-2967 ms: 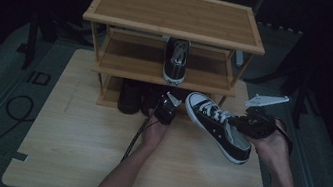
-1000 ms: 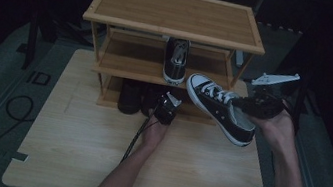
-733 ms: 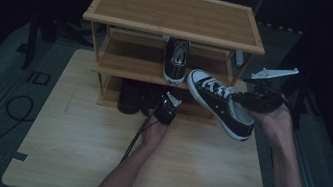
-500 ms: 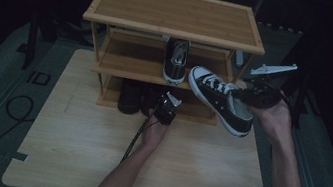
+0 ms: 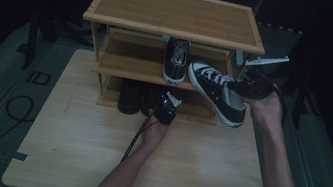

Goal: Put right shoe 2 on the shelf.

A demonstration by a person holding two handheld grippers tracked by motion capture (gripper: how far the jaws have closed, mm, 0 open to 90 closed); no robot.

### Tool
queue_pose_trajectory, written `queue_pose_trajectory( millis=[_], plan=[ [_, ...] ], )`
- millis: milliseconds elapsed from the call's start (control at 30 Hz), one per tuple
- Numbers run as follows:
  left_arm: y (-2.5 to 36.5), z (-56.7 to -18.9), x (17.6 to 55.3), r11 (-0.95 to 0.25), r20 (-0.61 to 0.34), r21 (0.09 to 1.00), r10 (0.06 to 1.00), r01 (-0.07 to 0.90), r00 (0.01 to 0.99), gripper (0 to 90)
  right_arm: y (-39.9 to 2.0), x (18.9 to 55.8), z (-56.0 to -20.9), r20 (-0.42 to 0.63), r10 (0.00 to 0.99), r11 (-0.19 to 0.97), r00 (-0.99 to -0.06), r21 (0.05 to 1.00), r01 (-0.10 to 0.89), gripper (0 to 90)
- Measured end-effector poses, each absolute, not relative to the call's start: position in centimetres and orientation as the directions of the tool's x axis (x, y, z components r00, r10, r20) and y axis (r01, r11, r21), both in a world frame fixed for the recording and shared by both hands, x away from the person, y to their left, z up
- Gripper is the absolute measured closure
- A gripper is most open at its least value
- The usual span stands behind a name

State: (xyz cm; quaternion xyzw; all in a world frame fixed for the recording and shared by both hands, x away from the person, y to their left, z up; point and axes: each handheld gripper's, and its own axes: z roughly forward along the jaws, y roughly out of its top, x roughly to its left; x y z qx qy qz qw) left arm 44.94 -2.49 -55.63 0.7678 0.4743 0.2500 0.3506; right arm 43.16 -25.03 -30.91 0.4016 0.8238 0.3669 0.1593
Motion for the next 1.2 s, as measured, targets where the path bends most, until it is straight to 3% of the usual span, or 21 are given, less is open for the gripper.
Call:
queue_pose_trajectory(
  millis=[833, 1200],
  plan=[
    [-2.5, -55.6, 44.9, -0.303, 0.050, 0.776, 0.904, 0.554, 0.424, 90.0, -22.1, 45.1, -31.8, 0.003, 0.859, 0.322, -0.512, 0.775, 0.545, 87.8],
    [-2.5, -55.6, 44.9, -0.302, 0.049, 0.775, 0.905, 0.555, 0.423, 90.0, -21.8, 45.1, -32.2, 0.026, 0.855, 0.300, -0.518, 0.791, 0.533, 87.7]
  ],
)
